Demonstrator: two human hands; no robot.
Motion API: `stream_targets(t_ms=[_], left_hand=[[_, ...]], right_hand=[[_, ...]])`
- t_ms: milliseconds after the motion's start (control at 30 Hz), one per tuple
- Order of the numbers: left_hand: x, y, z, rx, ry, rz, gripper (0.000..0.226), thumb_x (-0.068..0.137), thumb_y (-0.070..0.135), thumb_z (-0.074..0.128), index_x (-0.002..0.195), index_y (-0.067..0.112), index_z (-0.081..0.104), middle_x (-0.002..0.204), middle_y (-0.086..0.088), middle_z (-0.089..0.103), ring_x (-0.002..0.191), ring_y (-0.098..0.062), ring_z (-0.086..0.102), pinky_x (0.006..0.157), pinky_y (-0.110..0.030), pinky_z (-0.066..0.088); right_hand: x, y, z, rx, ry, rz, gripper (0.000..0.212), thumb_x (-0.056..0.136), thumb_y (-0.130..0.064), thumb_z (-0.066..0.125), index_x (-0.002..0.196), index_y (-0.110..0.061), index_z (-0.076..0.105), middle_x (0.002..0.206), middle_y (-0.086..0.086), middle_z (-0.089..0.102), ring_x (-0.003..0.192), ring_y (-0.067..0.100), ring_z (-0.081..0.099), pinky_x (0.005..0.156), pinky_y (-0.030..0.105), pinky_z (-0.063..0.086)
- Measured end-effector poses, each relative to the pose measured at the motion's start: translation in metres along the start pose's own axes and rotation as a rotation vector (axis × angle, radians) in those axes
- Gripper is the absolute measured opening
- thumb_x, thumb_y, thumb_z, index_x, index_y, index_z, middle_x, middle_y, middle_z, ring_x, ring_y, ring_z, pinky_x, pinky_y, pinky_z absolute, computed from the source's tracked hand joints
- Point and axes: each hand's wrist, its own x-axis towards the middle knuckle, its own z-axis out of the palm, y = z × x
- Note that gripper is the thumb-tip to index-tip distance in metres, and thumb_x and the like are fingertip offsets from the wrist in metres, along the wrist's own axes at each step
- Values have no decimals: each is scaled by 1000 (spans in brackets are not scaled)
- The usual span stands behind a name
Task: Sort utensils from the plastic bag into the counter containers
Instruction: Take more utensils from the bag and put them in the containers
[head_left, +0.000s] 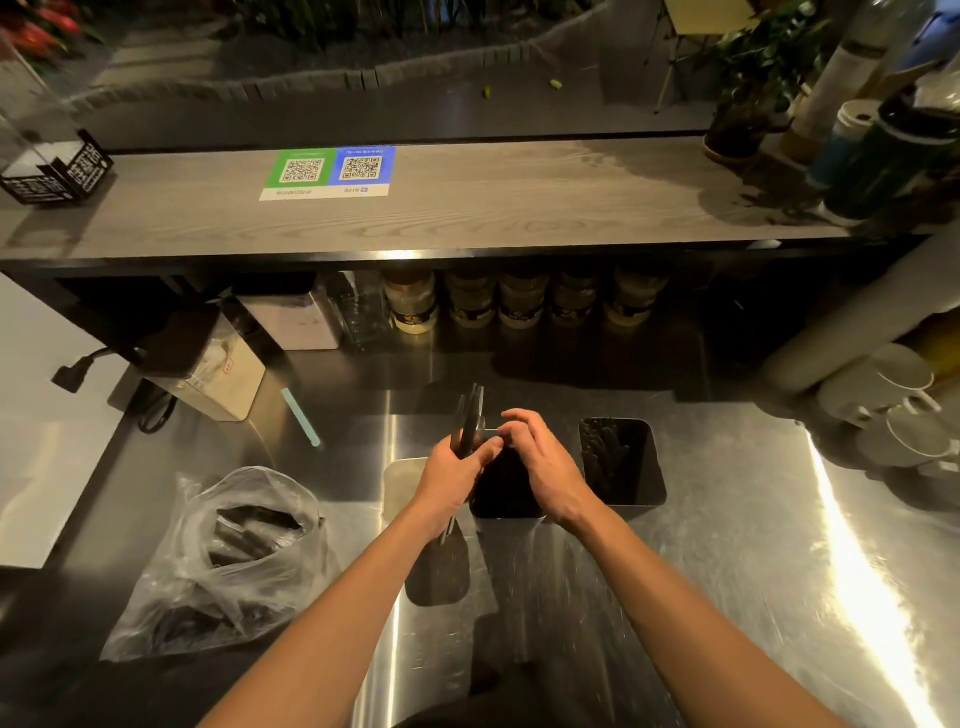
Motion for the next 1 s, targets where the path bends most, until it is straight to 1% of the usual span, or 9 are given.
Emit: stream_targets(t_ms=[67,133,200,300,433,600,733,867,1000], left_hand=[[-1,0,-2,-45,-16,-41,19,99,33,61,92,15,62,70,4,62,61,-8,58,59,-21,49],[-3,0,-3,-89,-41,-54,21,101,29,56,87,13,55,60,3,45,47,-7,40,46,-20,33],[-3,-1,-5,-86,-37,-41,21,102,27,56,86,13,55,57,3,42,45,-7,36,44,-20,30],[-3,-3,-10,-75,-20,-31,26,101,32,57,85,12,60,55,5,46,44,-6,37,42,-18,31],[-7,-6,-16,-56,-37,-5,27,101,35,58,90,11,64,57,3,49,43,-5,40,41,-17,32],[-9,-5,-21,-48,2,-22,29,99,39,59,89,12,63,61,1,51,44,-5,41,42,-17,34],[-13,-1,-31,-18,60,-62,25,99,41,60,102,17,64,64,8,56,53,-6,49,43,-13,37],[-17,-6,-62,-119,-10,-52,31,99,41,60,94,11,67,60,0,50,46,-10,35,41,-22,24],[-24,-17,-100,-149,23,-66,39,100,46,56,92,10,68,59,-1,55,43,-10,35,42,-21,24]], right_hand=[[2,3,3,-152,54,-22,37,106,-45,32,131,-28,53,133,-7,54,122,10,49,107,36,41],[3,8,6,-325,49,-44,31,104,-30,45,133,-25,53,133,-6,56,123,11,49,109,38,41],[2,12,10,-424,67,-87,31,102,-24,48,133,-24,54,133,-5,57,123,12,49,109,35,39],[0,13,15,-518,185,-181,32,105,-29,42,132,-21,59,135,-5,58,125,10,49,108,29,33],[-2,17,22,-704,75,-199,39,107,-30,35,140,-20,55,146,-2,53,136,12,45,116,32,27],[0,-5,32,-472,203,-153,34,106,-32,39,135,-22,54,131,-4,59,122,12,51,105,32,39],[9,-31,44,-189,129,-51,37,106,-33,43,139,-21,53,129,-9,58,116,5,55,97,23,46],[18,-49,60,219,77,45,17,98,-22,62,114,-17,67,103,0,72,90,4,67,72,15,52],[28,-63,91,328,83,122,8,96,-17,64,103,-15,68,99,6,72,89,15,68,75,23,55]])
